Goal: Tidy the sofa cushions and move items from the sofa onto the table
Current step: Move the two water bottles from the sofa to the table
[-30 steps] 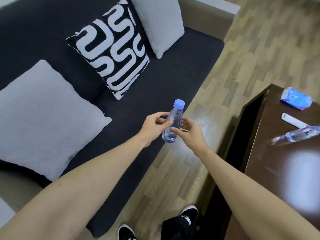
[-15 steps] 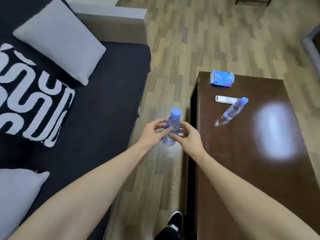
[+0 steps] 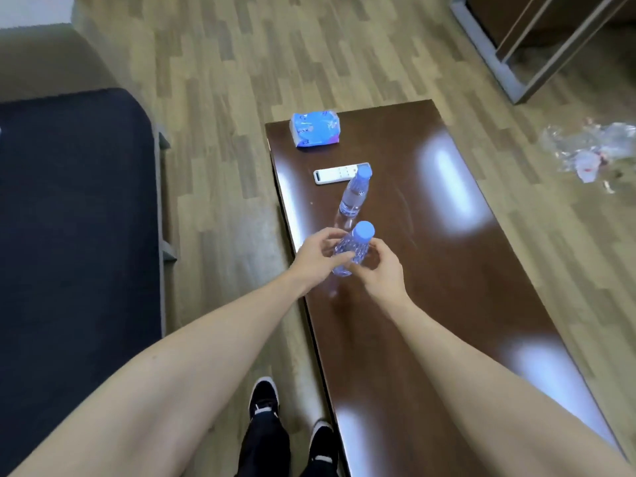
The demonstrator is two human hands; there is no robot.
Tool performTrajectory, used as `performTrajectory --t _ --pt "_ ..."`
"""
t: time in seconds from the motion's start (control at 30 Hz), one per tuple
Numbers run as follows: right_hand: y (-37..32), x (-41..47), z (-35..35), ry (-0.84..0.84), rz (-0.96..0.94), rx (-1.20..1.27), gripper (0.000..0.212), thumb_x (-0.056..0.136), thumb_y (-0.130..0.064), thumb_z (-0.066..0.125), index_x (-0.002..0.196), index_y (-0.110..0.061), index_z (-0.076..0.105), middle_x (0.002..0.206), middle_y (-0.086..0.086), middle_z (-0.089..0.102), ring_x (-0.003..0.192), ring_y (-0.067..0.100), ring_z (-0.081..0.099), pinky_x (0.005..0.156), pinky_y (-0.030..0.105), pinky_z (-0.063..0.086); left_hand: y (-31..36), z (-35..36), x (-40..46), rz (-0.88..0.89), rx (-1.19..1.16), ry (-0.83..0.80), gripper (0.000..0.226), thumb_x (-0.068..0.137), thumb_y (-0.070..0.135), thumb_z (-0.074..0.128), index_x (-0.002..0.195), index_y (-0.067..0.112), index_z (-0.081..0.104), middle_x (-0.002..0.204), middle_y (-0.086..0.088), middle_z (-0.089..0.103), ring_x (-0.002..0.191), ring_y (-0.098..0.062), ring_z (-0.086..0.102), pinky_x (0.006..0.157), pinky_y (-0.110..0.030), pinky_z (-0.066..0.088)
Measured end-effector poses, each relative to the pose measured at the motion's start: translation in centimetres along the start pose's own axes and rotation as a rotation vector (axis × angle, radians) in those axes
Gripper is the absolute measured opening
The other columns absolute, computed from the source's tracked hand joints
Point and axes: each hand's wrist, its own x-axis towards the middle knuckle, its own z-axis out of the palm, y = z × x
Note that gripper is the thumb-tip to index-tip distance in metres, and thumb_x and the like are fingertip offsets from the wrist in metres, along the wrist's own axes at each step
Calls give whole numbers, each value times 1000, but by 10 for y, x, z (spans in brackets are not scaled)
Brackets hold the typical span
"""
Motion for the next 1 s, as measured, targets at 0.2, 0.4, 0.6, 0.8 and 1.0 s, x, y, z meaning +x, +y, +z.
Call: performTrajectory --t 0.2,0.4,0.6,0.8,1.0 --pt "39 38 -12 94 97 -45 42 75 -19 81 114 -20 65 102 -11 71 87 -4 63 78 10 45 -22 32 64 -7 57 -110 37 80 4 76 113 15 63 98 -2 70 76 5 66 71 -8 50" --pt "60 65 -10 147 149 -36 44 75 -16 82 116 -16 65 103 -7 70 89 5 62 69 -2 40 -38 43 102 4 79 -150 42 80 6 77 119 12 63 107 -8 72 89 -9 68 76 -9 51" --pt "70 74 0 165 177 -27 46 77 -8 81 119 -12 63 107 -3 70 91 9 64 65 -4 38 -52 42 114 -19 79 -158 43 81 5 76 122 11 61 113 -8 71 99 -15 69 72 -10 53" --pt "77 77 5 141 205 -30 46 80 -5 78 122 -8 60 103 -3 65 79 -7 58 59 -5 38 -66 43 120 -42 102 -153 44 81 11 77 122 18 63 120 -7 71 110 -14 68 85 -14 52" --pt "75 78 8 138 197 -16 50 80 -7 78 126 -11 58 109 -6 65 94 6 59 63 -8 36 -67 45 120 -61 90 -138 48 81 11 76 127 18 63 120 -5 72 109 -13 69 89 -18 54"
